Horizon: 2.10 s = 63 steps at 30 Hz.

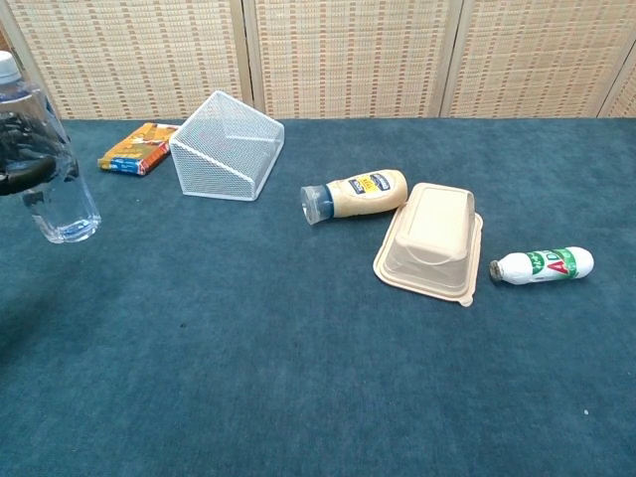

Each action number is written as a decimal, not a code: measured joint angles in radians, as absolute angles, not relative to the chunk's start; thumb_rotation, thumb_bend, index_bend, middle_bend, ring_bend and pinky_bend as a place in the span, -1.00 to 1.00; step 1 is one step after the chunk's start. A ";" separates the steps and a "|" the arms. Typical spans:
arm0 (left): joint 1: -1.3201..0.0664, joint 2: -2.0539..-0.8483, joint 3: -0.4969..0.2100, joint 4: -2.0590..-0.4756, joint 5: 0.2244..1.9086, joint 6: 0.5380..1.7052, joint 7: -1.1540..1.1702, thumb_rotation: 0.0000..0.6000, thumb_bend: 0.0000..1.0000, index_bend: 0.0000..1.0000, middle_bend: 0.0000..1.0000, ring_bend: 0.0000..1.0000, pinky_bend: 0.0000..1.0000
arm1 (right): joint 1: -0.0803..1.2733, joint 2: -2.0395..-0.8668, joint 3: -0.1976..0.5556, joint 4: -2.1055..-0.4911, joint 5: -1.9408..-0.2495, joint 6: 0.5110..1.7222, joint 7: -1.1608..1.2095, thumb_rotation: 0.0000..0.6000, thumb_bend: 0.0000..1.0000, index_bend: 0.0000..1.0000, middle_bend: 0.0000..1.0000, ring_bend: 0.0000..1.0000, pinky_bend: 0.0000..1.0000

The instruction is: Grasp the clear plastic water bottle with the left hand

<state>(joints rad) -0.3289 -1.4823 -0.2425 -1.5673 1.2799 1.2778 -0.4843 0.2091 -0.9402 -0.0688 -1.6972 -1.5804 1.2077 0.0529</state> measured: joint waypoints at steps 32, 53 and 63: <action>-0.343 -1.711 -0.227 -1.241 1.278 1.340 -0.400 1.00 0.18 0.10 0.18 -0.07 -0.09 | 0.226 -0.943 -0.079 -1.697 -1.582 1.168 0.039 1.00 -0.76 -1.00 -1.00 -1.00 -0.63; -0.346 -1.712 -0.197 -1.182 1.339 1.308 -0.430 1.00 -0.07 -0.88 -0.78 -0.87 -0.67 | 0.225 -0.942 -0.079 -1.701 -1.575 1.170 0.033 1.00 -0.76 -1.00 -1.00 -1.00 -0.63; -0.344 -1.687 -0.187 -1.209 1.339 1.280 -0.425 1.00 -0.08 -0.92 -0.83 -0.90 -0.67 | 0.226 -0.944 -0.080 -1.699 -1.575 1.168 0.030 1.00 -0.76 -1.00 -1.00 -1.00 -0.63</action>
<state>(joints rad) -0.3440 -1.6866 -0.1866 -1.2086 1.3395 1.2803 -0.4249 0.2264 -0.9440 -0.0800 -1.6995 -1.5746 1.1676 0.0300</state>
